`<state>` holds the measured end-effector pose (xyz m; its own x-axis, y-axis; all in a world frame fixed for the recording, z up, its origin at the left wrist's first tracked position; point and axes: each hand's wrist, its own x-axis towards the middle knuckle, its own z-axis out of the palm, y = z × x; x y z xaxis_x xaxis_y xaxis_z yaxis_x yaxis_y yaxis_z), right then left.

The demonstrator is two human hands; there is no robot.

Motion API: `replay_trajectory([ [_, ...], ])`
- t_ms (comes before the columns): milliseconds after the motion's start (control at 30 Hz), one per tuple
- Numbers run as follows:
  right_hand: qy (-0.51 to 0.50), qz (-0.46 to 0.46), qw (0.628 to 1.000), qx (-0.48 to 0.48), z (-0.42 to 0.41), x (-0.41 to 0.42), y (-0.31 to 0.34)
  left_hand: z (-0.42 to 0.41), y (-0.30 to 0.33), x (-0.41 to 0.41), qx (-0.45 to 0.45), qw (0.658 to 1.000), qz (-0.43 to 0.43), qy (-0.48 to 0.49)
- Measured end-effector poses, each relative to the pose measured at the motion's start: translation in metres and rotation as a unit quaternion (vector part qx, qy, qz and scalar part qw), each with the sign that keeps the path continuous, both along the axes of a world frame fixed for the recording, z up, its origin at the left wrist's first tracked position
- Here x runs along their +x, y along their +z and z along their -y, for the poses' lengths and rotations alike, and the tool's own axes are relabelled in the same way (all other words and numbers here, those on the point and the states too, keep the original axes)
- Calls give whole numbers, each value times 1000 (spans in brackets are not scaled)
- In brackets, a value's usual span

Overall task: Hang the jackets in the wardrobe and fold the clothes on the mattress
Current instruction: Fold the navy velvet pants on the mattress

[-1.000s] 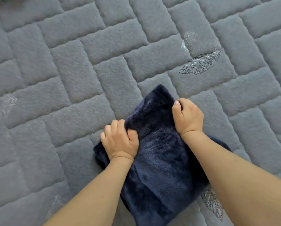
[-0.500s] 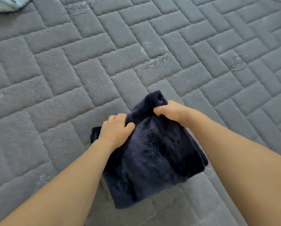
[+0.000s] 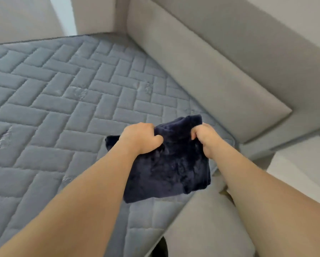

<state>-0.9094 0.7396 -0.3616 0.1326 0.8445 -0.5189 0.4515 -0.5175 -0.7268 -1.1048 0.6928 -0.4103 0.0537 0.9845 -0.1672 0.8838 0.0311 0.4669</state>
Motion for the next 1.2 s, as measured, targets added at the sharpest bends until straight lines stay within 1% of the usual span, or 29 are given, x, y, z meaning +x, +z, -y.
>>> replay_trajectory([
  [133, -137, -52, 987, 69, 37, 106, 118, -19, 129, 102, 58, 991, -42, -112],
  [267, -255, -70, 956, 125, 99, 219, 228, -12, 256, 228, 76, 973, -63, -209],
  [400, -362, -69, 910, 189, 173, 341, 319, 27, 359, 363, 134, 941, -61, -305],
  [467, -406, -58, 888, 210, 217, 402, 356, 55, 401, 428, 159, 920, -43, -355],
  [533, -455, -62, 854, 245, 267, 457, 386, 87, 436, 490, 166, 901, -17, -400],
  [600, -503, -74, 812, 287, 318, 504, 409, 123, 464, 550, 161, 882, 11, -442],
  [700, -557, -77, 758, 331, 394, 564, 434, 179, 496, 633, 165, 849, 18, -501],
  [800, -605, -51, 711, 356, 464, 611, 449, 240, 522, 703, 209, 808, 12, -551],
  [900, -641, -17, 678, 358, 527, 646, 464, 300, 540, 762, 270, 760, 11, -591],
  [967, -650, 17, 657, 382, 568, 663, 473, 335, 551, 797, 299, 732, 25, -612],
  [1067, -620, 58, 645, 443, 621, 679, 482, 379, 567, 844, 333, 694, 54, -636],
  [1167, -616, 125, 637, 447, 662, 698, 490, 415, 583, 883, 362, 664, 81, -650],
  [1200, -620, 150, 626, 449, 676, 708, 495, 428, 589, 898, 370, 651, 96, -656],
])
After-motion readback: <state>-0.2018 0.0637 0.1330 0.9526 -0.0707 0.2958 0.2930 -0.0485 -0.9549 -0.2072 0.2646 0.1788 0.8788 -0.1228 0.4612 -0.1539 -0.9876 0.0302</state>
